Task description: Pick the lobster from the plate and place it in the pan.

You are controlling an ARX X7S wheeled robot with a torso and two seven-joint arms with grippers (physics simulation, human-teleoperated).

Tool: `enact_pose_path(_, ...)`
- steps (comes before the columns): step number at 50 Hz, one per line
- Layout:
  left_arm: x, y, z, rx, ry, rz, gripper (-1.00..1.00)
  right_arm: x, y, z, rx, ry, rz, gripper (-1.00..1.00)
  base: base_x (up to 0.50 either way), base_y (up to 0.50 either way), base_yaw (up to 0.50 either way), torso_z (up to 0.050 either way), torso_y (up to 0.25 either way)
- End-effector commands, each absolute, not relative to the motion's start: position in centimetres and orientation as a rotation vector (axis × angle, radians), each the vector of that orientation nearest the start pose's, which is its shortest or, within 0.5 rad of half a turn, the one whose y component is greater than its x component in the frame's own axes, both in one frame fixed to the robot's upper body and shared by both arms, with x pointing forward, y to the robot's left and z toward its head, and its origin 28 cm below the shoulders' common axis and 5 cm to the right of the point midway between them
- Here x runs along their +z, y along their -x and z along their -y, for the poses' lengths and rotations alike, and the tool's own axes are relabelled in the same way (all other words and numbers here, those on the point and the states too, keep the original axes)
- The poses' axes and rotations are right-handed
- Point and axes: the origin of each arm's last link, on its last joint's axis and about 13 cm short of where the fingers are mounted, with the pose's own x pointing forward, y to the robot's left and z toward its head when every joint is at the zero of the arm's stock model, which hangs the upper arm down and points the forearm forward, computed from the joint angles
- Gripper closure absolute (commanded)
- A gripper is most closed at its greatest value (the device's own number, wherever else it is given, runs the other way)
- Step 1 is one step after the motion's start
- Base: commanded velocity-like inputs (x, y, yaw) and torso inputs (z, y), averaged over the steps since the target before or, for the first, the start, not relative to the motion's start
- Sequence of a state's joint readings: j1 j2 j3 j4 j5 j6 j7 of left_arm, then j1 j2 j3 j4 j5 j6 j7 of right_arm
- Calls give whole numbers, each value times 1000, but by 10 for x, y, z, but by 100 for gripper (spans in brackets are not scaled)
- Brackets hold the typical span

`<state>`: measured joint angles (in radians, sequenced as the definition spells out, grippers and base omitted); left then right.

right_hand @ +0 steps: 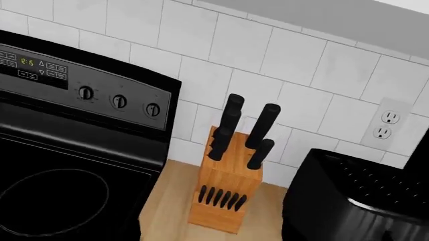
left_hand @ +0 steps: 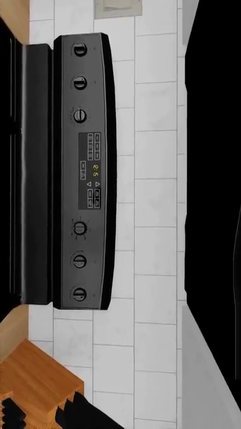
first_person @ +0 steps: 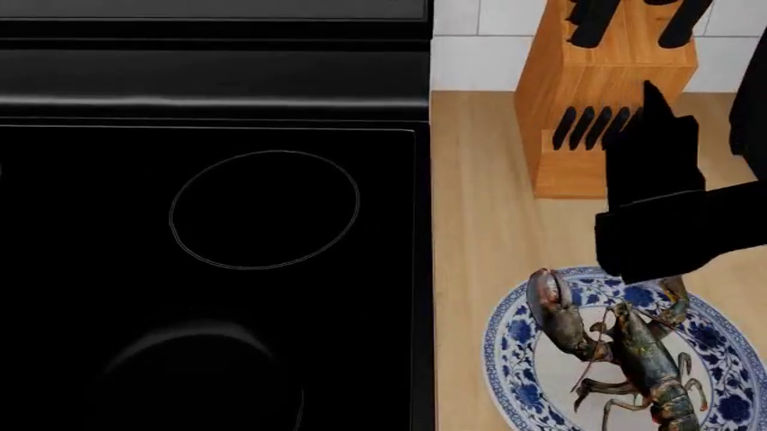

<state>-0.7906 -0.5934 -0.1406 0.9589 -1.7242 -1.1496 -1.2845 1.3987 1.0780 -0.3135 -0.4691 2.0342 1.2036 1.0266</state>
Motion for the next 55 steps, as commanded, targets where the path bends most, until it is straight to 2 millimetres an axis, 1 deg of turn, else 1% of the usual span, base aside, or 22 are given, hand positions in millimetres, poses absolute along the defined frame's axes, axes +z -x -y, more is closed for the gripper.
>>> enact_pose_path(1,264,-156,-220,0,0,246,-100,373,-170,192,86,269,-124,-100,0,0,0,0,0)
enact_pose_path(7,264,-156,-220,2,0,246,-100,374,-173,195,107,251,-184,-100,0,0,0,0,0)
enact_pose_path(13,263,-157,-221,2,0,243,-100,382,-175,201,119,222,-207,-100,0,0,0,0,0)
enact_pose_path(16,263,-158,-220,3,0,244,-100,388,-177,203,123,210,-252,-100,0,0,0,0,0)
enact_pose_path(18,261,-158,-220,1,2,241,-100,390,-178,204,120,237,-290,-100,0,0,0,0,0)
enact_pose_path(22,261,-159,-219,-2,1,240,-100,394,-180,206,140,218,-323,-100,0,0,0,0,0)
enact_pose_path(27,260,-160,-219,3,9,245,-100,395,-179,205,163,236,-392,-100,0,0,0,0,0)
enact_pose_path(38,258,-161,-217,-11,1,231,-100,394,-183,208,167,257,-464,-100,0,0,0,0,0)
enact_pose_path(45,254,-162,-217,-13,-3,220,-100,386,-186,210,185,292,-517,-100,0,0,0,0,0)
enact_pose_path(55,256,-163,-218,-14,-6,221,-100,375,-193,212,186,320,-570,-100,0,0,0,0,0)
